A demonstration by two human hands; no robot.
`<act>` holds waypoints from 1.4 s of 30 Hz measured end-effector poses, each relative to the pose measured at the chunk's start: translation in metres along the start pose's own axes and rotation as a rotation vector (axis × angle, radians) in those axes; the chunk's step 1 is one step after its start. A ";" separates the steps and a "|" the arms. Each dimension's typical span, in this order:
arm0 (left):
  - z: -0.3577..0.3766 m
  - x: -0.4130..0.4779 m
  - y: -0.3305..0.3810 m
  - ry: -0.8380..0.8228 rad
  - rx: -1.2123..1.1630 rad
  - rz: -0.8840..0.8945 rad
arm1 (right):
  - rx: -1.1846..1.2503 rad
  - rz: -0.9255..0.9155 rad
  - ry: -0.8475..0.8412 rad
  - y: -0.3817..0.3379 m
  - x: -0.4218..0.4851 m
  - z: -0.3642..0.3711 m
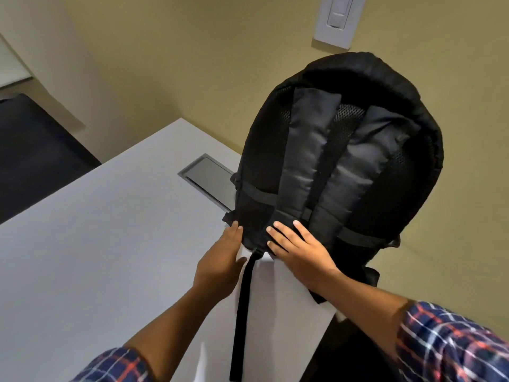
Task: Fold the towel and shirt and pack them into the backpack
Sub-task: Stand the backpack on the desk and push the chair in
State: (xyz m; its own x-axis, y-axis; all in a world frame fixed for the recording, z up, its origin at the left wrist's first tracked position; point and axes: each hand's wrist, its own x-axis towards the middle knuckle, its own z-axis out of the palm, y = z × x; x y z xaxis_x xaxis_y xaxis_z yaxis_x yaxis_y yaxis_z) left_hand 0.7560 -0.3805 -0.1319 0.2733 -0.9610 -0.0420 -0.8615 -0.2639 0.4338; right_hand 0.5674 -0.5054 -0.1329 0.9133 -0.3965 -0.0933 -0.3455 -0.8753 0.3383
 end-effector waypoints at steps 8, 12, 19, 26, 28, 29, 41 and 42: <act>0.043 -0.047 -0.052 -0.288 0.109 -0.231 | 0.056 0.165 -0.077 0.023 0.031 0.004; 0.056 -0.056 -0.061 -0.371 0.087 -0.278 | 0.063 0.156 -0.090 0.025 0.035 0.010; 0.062 -0.057 -0.063 -0.351 0.020 -0.314 | 0.022 0.200 -0.109 0.038 0.060 0.015; 0.064 -0.054 -0.068 -0.377 -0.010 -0.314 | -0.032 0.208 -0.126 0.051 0.080 0.021; 0.064 -0.054 -0.068 -0.377 -0.018 -0.314 | -0.017 0.197 -0.112 0.051 0.078 0.023; 0.063 -0.053 -0.068 -0.379 -0.022 -0.318 | -0.009 0.189 -0.106 0.051 0.077 0.023; 0.069 -0.054 -0.062 -0.371 0.073 -0.333 | 0.295 -0.013 0.014 -0.043 0.026 0.047; 0.070 -0.054 -0.064 -0.374 0.081 -0.333 | 0.333 -0.072 0.002 -0.062 0.022 0.050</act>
State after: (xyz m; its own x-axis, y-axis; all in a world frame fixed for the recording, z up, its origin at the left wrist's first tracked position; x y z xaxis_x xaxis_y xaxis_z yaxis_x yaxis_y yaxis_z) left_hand 0.7660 -0.3173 -0.2200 0.3794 -0.7838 -0.4917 -0.7883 -0.5521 0.2718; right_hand 0.5977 -0.4741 -0.2027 0.9381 -0.3304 -0.1036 -0.3315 -0.9434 0.0068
